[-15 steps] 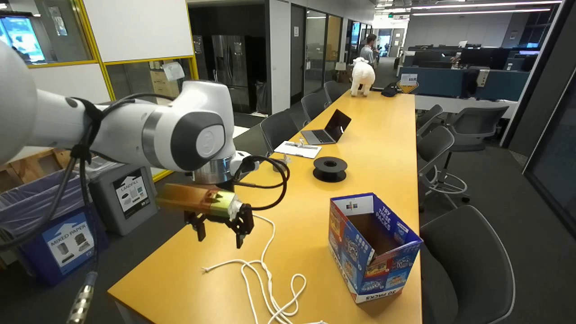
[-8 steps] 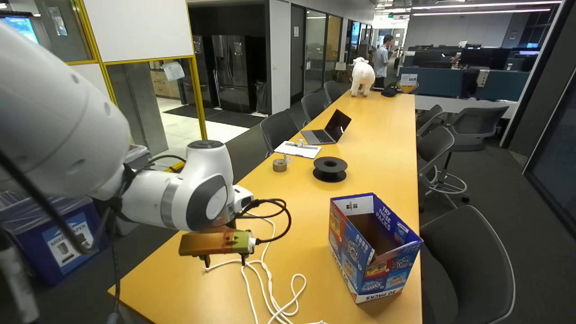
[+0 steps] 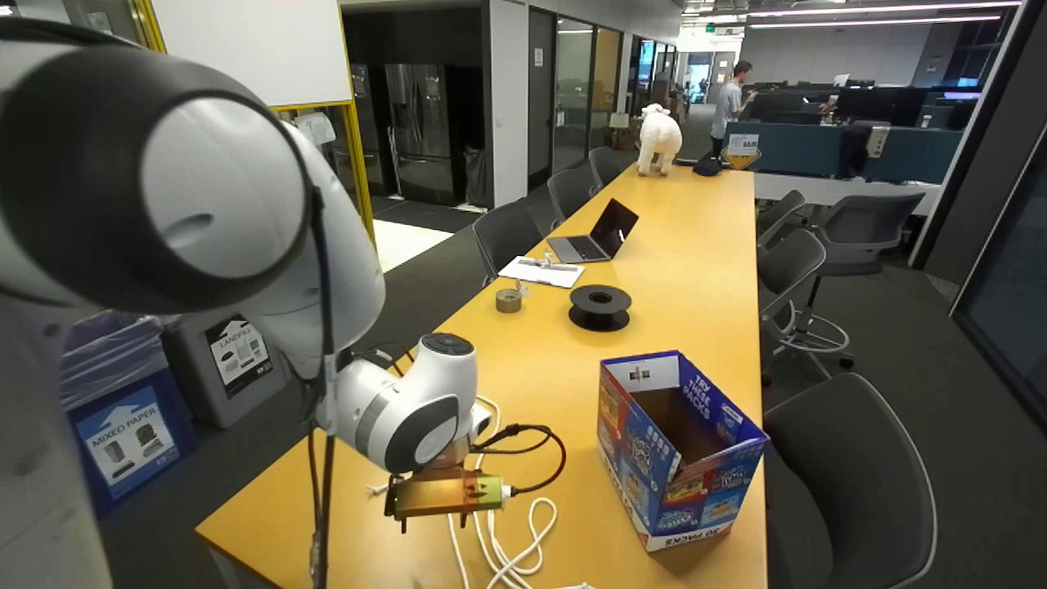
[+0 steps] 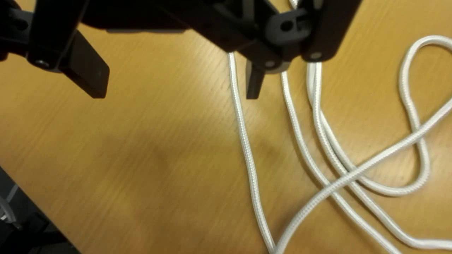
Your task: Put the ropes in the carton box
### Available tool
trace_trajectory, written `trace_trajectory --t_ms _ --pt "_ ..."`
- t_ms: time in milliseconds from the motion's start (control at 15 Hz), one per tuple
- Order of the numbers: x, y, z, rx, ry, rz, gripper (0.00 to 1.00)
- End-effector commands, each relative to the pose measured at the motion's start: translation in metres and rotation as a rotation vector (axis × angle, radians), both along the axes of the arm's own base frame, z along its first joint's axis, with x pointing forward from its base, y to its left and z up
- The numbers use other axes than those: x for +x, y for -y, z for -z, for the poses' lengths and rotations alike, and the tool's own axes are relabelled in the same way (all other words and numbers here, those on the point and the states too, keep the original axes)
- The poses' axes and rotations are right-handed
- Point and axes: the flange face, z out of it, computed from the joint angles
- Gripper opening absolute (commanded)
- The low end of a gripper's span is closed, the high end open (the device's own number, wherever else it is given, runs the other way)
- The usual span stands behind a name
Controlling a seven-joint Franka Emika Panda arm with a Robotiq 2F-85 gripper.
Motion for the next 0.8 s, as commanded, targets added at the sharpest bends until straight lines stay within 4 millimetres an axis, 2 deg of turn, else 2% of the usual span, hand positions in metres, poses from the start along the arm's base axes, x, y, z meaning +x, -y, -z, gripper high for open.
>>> trace_trajectory --t_ms 0,200,333,733 --pt "0.035 0.009 0.039 0.094 -0.054 -0.04 1.0" --pt "0.053 0.02 0.057 0.085 -0.069 -0.058 1.0" --pt "0.06 0.028 0.062 0.082 -0.061 -0.058 1.0" --pt "0.075 0.035 0.051 0.055 -0.034 -0.092 1.0"
